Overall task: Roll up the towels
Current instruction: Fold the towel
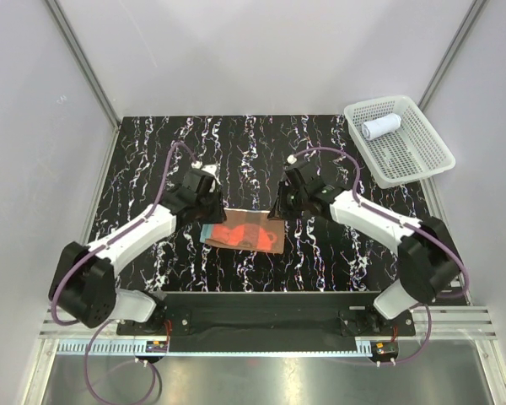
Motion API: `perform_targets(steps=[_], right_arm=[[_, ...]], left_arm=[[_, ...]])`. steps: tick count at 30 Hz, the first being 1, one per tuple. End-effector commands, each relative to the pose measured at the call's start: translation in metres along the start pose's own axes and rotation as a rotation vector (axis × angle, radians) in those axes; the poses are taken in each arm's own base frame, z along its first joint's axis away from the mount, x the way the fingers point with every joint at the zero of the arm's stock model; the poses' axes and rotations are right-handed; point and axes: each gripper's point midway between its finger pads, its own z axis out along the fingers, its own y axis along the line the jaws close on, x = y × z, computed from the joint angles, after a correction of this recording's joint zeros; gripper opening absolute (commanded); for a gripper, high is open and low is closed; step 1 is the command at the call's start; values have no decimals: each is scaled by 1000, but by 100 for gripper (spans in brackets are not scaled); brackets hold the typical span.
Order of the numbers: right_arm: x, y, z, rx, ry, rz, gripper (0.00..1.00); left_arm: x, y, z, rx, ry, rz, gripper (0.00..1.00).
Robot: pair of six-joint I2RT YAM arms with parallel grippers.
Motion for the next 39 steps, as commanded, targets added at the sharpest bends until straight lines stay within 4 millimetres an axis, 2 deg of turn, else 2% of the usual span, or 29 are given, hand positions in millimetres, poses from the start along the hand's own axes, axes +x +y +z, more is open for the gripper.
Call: perform_targets(steps=[1, 3, 5, 6, 7, 9, 10, 12, 13, 16, 20, 24, 28, 30, 31, 32, 33, 34, 35, 37, 38, 39], right_arm=[[-2, 5, 23, -103, 28, 65, 0], [7, 2, 32, -141, 61, 101, 0], [21, -12, 43, -129, 102, 141, 0], [22, -14, 47, -137, 98, 150, 0], [32, -26, 53, -115, 123, 167, 0], [35, -36, 59, -108, 130, 203, 0], [45, -48, 65, -83, 155, 226, 0], [46, -59, 70, -74, 159, 264, 0], [55, -68, 74, -54, 180, 281, 0], [63, -82, 79, -26, 199, 314, 0], [72, -87, 81, -17, 224, 332, 0], [74, -88, 78, -16, 221, 333, 0], [65, -76, 68, -50, 200, 289, 0], [59, -69, 62, -64, 193, 268, 1], [46, -57, 54, -90, 165, 247, 7], [45, -56, 49, -77, 167, 228, 13], [40, -53, 43, -77, 151, 216, 20], [23, -41, 31, -92, 98, 183, 39], [22, -41, 23, -71, 98, 177, 47], [0, -25, -3, -87, 24, 141, 57], [-1, -29, -13, -48, 12, 128, 63], [-10, -20, -30, -64, -32, 109, 66]], left_arm=[[15, -18, 17, 117, 35, -53, 31], [30, -15, 24, 123, 70, -64, 30], [36, -11, 28, 107, 74, -75, 30], [44, -5, 31, 89, 94, -80, 30], [48, -3, 33, 80, 102, -91, 30], [58, 10, 37, 28, 119, -106, 30], [62, 15, 39, 6, 126, -122, 30], [73, 27, 42, -25, 147, -146, 30], [74, 30, 44, -33, 145, -162, 30], [83, 44, 49, -67, 160, -196, 30], [92, 65, 53, -122, 179, -239, 31], [94, 74, 54, -134, 176, -243, 34], [82, 70, 51, -124, 163, -224, 41], [65, 64, 46, -110, 122, -210, 45], [61, 65, 42, -124, 119, -203, 48], [56, 64, 39, -128, 107, -195, 49], [39, 58, 33, -116, 71, -178, 50], [37, 63, 29, -153, 68, -168, 51], [30, 59, 22, -149, 47, -153, 52], [11, 50, 10, -137, -1, -129, 56], [4, 44, 4, -125, -21, -118, 59], [-4, 37, -6, -110, -51, -113, 60]])
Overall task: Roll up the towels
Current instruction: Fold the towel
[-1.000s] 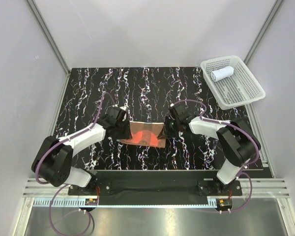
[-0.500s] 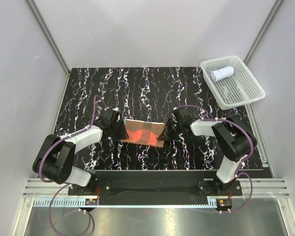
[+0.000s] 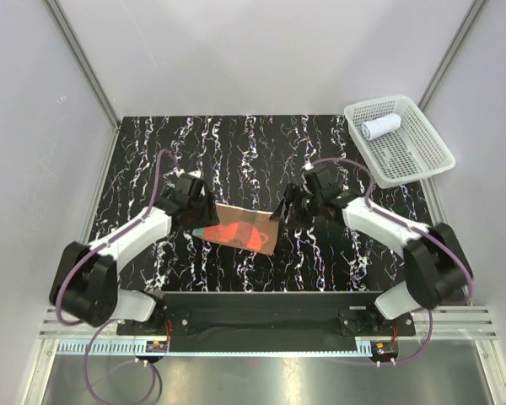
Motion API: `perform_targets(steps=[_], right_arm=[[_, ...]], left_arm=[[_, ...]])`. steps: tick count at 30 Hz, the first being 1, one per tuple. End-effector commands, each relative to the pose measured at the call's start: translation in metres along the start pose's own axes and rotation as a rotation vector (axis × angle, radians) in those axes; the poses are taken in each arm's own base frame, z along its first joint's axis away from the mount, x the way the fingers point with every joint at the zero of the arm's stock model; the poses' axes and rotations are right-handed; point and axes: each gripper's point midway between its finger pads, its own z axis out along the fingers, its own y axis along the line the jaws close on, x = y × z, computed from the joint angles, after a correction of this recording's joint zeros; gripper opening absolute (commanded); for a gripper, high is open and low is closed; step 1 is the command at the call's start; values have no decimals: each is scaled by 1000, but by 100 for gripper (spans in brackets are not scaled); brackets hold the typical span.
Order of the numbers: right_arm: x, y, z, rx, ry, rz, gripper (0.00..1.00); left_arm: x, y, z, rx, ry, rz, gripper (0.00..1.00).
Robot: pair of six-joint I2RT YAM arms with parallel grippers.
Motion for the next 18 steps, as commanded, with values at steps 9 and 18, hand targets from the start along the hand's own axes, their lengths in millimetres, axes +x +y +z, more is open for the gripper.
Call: perform_targets(steps=[9, 18], right_arm=[[-37, 32, -142, -31, -480, -117, 100], [-14, 10, -160, -149, -590, 7, 100]], left_arm=[[-77, -85, -103, 431, -453, -141, 99], [-35, -105, -74, 226, -286, 176, 99]])
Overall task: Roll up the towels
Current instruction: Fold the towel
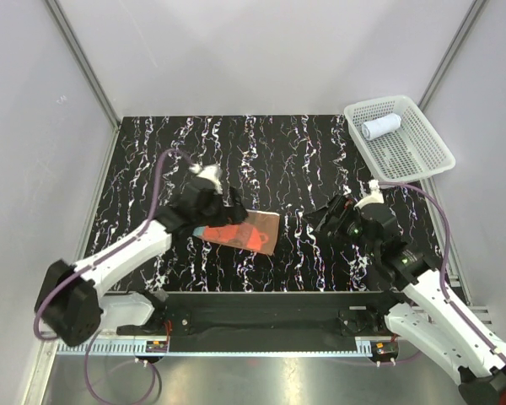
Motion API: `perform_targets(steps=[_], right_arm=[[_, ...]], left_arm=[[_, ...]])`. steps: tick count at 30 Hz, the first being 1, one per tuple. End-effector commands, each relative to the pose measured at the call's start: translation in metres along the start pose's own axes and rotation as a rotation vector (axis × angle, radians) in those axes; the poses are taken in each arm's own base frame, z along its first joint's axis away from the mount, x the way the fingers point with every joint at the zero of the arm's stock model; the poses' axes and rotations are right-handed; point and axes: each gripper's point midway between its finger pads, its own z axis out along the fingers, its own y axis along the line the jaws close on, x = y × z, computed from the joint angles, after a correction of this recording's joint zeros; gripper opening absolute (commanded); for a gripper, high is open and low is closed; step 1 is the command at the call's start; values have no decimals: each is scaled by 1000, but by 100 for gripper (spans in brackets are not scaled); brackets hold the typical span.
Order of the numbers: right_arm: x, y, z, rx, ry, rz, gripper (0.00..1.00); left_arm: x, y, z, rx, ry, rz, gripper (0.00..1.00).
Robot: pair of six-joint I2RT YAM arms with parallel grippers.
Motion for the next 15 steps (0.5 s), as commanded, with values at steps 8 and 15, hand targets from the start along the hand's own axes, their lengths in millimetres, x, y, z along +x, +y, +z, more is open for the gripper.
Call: perform_targets(steps=[8, 15], right_arm=[[-4, -20, 3, 179, 29, -23, 100], [-5, -29, -6, 233, 40, -60, 100]], left_arm=[[27, -56, 14, -345, -18, 504, 98], [68, -85, 44, -387, 44, 610, 83]])
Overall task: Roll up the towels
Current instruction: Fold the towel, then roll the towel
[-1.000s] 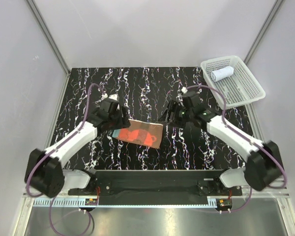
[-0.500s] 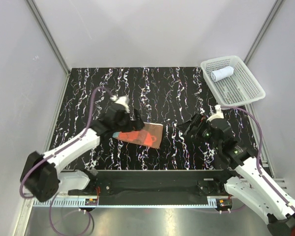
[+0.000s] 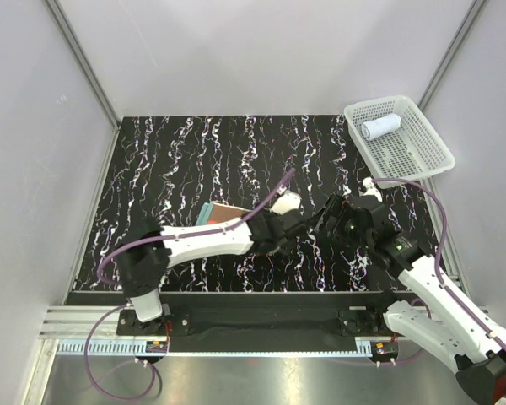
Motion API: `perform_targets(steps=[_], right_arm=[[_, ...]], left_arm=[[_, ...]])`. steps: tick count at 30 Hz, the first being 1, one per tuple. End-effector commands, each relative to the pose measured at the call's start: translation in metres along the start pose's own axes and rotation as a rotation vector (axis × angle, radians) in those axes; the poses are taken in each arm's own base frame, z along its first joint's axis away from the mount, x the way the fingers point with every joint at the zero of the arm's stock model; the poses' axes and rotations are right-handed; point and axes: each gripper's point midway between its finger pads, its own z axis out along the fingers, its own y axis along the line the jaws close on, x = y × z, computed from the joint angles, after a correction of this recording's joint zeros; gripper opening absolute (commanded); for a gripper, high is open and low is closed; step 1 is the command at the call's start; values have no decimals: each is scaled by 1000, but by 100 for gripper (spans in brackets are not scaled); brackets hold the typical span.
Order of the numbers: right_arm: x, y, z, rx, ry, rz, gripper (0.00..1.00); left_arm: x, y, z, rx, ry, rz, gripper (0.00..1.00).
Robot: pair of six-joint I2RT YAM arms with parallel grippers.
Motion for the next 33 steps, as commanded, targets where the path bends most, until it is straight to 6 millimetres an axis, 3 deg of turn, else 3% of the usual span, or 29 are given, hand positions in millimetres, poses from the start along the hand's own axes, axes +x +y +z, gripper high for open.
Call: perform_targets(steps=[1, 4, 6, 12, 28, 33], right_arm=[[-13, -2, -12, 33, -49, -22, 100], [-17, -3, -17, 23, -81, -12, 100], [-17, -3, -19, 17, -88, -11, 99], [-15, -4, -15, 35, -67, -13, 97], [-18, -7, -8, 81, -67, -8, 96], [-18, -8, -7, 89, -66, -4, 96]], left_arm=[[-8, -5, 2, -73, -26, 32, 82], [-4, -25, 7, -67, -18, 83, 75], [-5, -27, 7, -96, -16, 96, 69], [14, -34, 25, -118, 43, 127, 53], [55, -42, 50, -81, 114, 120, 52], [69, -37, 59, -97, 145, 124, 44]])
